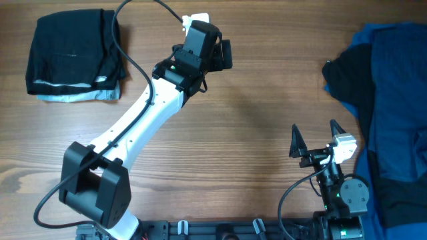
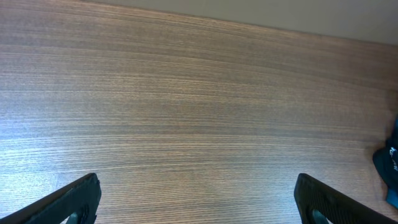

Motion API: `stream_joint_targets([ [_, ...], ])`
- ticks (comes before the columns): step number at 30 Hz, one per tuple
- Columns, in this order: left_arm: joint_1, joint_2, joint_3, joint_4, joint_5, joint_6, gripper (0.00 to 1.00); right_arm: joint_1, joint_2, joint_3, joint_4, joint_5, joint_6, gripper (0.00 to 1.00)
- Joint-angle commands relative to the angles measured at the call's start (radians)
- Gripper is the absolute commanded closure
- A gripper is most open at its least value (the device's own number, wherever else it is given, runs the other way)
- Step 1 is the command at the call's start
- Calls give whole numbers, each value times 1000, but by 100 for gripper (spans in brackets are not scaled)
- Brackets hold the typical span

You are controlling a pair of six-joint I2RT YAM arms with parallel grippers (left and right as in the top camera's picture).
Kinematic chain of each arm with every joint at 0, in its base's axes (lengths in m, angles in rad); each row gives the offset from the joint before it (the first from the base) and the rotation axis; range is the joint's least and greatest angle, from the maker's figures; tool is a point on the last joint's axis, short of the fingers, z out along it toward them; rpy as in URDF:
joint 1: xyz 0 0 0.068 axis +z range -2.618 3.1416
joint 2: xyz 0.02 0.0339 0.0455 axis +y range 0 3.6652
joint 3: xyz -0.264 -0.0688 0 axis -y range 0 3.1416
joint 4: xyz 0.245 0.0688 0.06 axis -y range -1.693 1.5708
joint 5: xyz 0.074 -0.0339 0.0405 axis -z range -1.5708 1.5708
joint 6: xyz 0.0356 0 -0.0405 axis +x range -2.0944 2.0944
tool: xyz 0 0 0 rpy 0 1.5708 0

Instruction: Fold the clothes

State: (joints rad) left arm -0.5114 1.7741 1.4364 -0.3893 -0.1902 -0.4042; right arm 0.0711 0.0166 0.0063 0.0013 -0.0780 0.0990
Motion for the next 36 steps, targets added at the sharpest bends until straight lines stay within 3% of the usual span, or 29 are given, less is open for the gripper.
stream_joint_targets([
  [1,-3,-7,-6,-5,-13,12,0,-5,-12,-1,4,-12,-20,0],
  [11,-8,-264,-6,-73,-16,13,0,-5,-12,-1,4,-12,-20,0],
  [20,-7,-572,-63,-261,-40,12,0,-5,-12,-1,4,-12,-20,0],
  [26,40,-801,-307,-257,-35,4,0,-5,-12,-1,4,-12,-20,0],
  [31,113,-1012,-615,-132,-31,3,0,-5,-12,-1,4,-12,-20,0],
  [36,206,-1218,-891,-46,71,-45,0,-5,-12,-1,4,-12,-20,0],
])
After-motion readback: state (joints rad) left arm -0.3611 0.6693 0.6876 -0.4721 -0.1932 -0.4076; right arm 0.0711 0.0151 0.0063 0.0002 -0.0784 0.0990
